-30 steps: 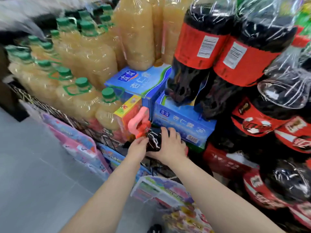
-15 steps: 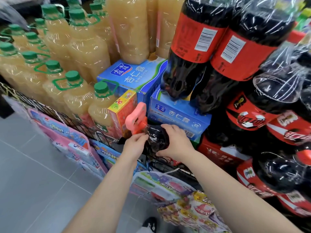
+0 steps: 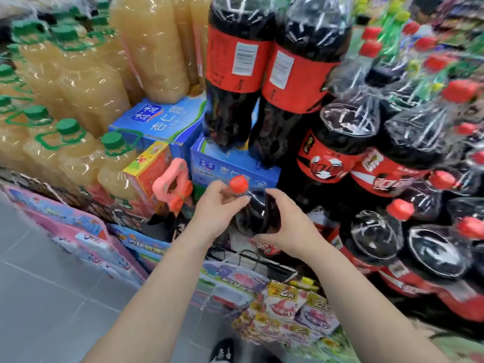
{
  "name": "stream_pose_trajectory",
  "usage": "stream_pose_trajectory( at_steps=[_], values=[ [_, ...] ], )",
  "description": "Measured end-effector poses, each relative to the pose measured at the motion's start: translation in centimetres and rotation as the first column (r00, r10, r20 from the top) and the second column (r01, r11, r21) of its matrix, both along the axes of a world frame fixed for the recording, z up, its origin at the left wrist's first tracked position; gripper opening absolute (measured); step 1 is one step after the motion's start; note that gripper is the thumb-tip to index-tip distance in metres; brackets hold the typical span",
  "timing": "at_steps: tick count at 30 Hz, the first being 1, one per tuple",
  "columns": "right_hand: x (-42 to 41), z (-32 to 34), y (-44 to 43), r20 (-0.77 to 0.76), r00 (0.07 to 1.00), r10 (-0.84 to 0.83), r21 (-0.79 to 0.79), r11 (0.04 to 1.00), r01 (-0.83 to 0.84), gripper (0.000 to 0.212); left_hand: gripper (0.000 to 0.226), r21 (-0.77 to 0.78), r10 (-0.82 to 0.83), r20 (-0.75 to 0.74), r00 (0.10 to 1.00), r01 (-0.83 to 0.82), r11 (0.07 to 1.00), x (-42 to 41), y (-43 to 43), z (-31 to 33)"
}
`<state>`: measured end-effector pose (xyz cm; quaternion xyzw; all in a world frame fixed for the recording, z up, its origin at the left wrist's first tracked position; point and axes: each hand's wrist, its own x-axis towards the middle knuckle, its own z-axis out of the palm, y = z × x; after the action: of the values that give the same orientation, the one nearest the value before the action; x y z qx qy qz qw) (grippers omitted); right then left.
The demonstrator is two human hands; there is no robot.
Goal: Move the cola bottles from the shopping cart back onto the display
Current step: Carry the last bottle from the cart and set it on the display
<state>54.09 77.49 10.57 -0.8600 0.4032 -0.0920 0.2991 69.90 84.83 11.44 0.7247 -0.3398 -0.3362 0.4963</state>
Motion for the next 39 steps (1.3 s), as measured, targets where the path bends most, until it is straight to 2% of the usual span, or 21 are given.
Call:
stream_pose_trajectory(
  at_steps=[3,7,11,14,16,18,20,23,25,28,32,35,39],
  values=[
    [-2.7,0.8,-0.1,0.011,0.998,-0.057,-0.007,0.998,0.057,0.103,0.033,-0.002,-0.099,0.020,0.995,0.099,0.995,-1.8,-1.5,0.3],
    [-5.9,1.3,0.7,-0.103,0.988,-0.114,-0.154,0.983,0.098,0.103,0.032,0.002,-0.210,0.091,0.973,0.211,0.977,-4.8,-2.8,1.1],
    [-8.6,2.0,0.9,-0.147,0.976,-0.160,-0.055,0.987,0.154,0.102,0.028,-0.047,-0.299,0.092,0.950,0.304,0.951,-8.2,-3.8,1.6],
    [-9.5,3.1,0.8,-0.174,0.976,-0.128,-0.017,0.992,0.127,0.098,0.032,-0.061,-0.292,0.078,0.953,0.297,0.953,-9.2,-4.5,1.2],
    [-9.5,3.7,0.8,-0.126,0.984,-0.127,-0.037,0.992,0.124,0.088,0.034,-0.048,-0.291,0.002,0.957,0.291,0.955,-8.8,-4.6,0.7],
    [-9.4,4.3,0.8,0.023,0.983,-0.182,-0.019,0.983,0.182,0.076,0.044,-0.019,-0.356,-0.092,0.930,0.356,0.934,-8.0,-4.3,0.0],
    [-9.4,4.6,0.7,0.198,0.947,-0.254,-0.009,0.965,0.261,0.069,0.063,0.027,-0.432,-0.130,0.892,0.439,0.898,-7.6,-3.5,-0.5],
    [-8.8,5.2,0.2,0.262,0.915,-0.306,-0.032,0.945,0.325,0.062,0.094,0.130,-0.475,-0.143,0.868,0.493,0.860,-8.3,-2.8,-1.2],
    [-7.8,5.5,0.0,0.253,0.917,-0.307,-0.055,0.942,0.331,0.058,0.106,0.142,-0.467,-0.171,0.868,0.491,0.860,-9.1,-2.9,-2.1],
    [-6.4,5.5,0.1,0.182,0.921,-0.343,-0.139,0.919,0.370,0.053,0.103,0.122,-0.398,-0.201,0.895,0.426,0.897,-10.2,-3.2,-3.7],
    [-6.7,5.5,-1.0,0.126,0.927,-0.354,-0.219,0.901,0.374,0.044,0.095,0.177,-0.330,-0.067,0.941,0.337,0.925,-10.5,-3.7,-4.8],
    [-7.1,5.8,-1.7,0.096,0.944,-0.315,-0.201,0.923,0.328,0.044,0.095,0.227,-0.351,0.024,0.936,0.336,0.914,-10.5,-3.9,-4.8],
    [-7.5,5.8,-2.3,0.108,0.955,-0.276,-0.127,0.949,0.288,0.043,0.098,0.224,-0.247,0.117,0.962,0.217,0.950,-11.4,-3.3,-5.4]
  ],
)
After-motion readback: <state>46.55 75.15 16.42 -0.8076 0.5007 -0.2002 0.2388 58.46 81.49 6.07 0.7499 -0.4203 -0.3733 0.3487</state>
